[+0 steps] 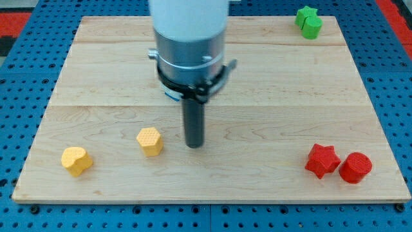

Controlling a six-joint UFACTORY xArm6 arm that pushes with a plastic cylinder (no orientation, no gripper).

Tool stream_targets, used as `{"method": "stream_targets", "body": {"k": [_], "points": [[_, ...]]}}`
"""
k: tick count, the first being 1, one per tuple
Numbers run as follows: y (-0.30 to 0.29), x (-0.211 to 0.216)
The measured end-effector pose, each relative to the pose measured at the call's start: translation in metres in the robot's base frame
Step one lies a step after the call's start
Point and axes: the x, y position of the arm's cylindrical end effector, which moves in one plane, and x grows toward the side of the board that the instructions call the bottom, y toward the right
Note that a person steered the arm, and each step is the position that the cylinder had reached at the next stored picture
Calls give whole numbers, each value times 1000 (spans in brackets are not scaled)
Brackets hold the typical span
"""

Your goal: Slightly move the arm towards the bottom of the board

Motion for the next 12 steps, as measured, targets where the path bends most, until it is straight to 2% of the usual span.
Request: {"method": "stream_targets", "body": {"k": [1,2,3,8,12], "points": [[-92,5],[-102,6],[-64,2],[-64,-1],[-63,12]]}}
